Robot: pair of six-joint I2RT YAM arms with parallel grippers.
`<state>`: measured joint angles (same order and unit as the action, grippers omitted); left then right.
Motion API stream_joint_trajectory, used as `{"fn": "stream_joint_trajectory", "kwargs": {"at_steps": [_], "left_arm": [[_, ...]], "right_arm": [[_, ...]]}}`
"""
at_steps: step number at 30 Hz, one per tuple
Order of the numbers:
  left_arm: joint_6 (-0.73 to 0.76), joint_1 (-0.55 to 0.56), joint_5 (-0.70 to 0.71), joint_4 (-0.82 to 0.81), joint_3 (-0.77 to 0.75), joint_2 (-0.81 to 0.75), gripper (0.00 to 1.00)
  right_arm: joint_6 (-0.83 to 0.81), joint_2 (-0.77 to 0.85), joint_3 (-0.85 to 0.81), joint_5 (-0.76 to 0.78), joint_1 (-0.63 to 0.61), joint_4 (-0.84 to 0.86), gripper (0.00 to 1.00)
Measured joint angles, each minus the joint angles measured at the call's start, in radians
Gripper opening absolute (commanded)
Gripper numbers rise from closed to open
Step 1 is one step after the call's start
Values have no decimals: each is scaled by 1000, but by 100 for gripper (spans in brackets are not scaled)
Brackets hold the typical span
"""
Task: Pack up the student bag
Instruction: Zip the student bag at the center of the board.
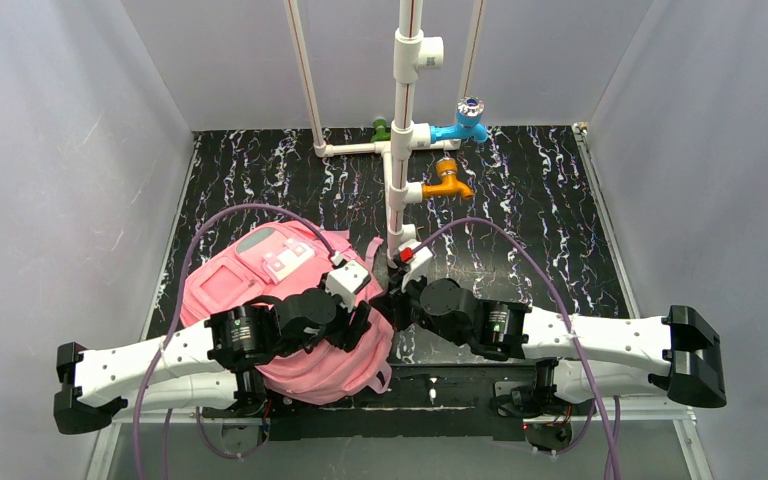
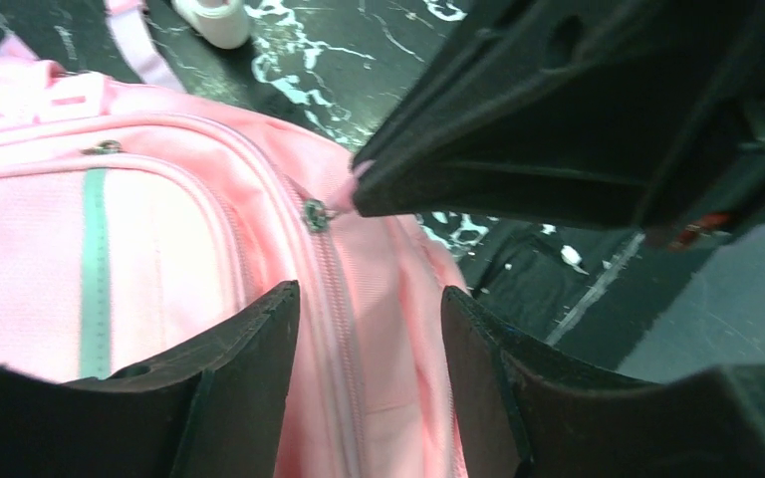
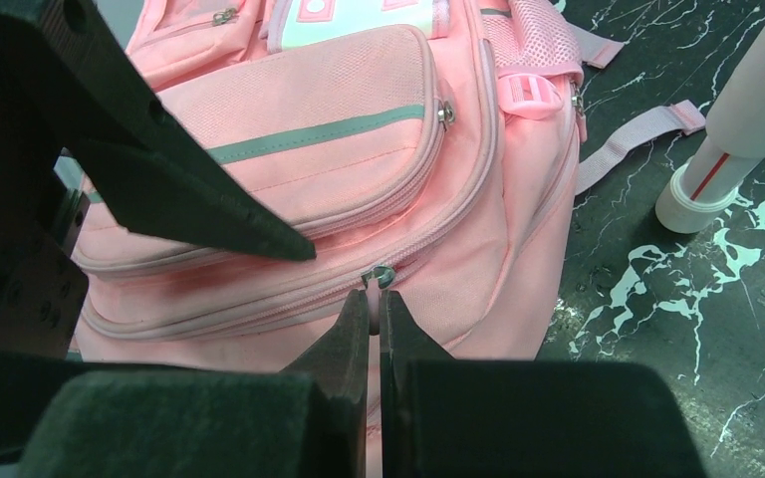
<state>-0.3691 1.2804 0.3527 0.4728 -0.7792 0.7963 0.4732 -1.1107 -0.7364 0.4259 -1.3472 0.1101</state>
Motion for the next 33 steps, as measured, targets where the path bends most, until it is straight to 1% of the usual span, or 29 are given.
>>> {"fn": "stream_joint_trajectory", "kwargs": {"at_steps": [2, 3, 5, 7, 9, 12, 14, 19, 25, 29, 33], "left_arm": [[18, 0, 33, 2, 0, 2, 56], [25, -1, 49, 3, 0, 4, 55], [33, -1, 59, 1, 1, 16, 48], [34, -1, 58, -1, 5, 34, 39], [33, -1, 60, -2, 19, 48, 27], [36, -1, 80, 2, 35, 35, 13], [39, -1, 85, 10, 37, 17, 0], [89, -1, 64, 59, 23, -34, 0], [169, -6, 16, 225, -100, -89, 0], [175, -7, 3, 326, -185, -120, 0], [157, -6, 2, 377, -225, -159, 0]], "right_arm": [[2, 4, 0, -4, 0, 0, 1], [2, 6, 0, -6, 0, 1, 1], [2, 6, 0, -8, 0, 0, 1], [2, 6, 0, -10, 1, 0, 1], [2, 6, 0, -11, 1, -2, 1], [2, 6, 0, -19, 1, -10, 1], [2, 6, 0, -22, 1, -8, 1], [-2, -13, -35, -34, -1, -5, 1], [-34, -53, -153, -29, -10, -47, 1], [-67, -61, -211, -29, -21, -67, 1], [-84, -61, -237, -26, -20, -83, 1]]}}
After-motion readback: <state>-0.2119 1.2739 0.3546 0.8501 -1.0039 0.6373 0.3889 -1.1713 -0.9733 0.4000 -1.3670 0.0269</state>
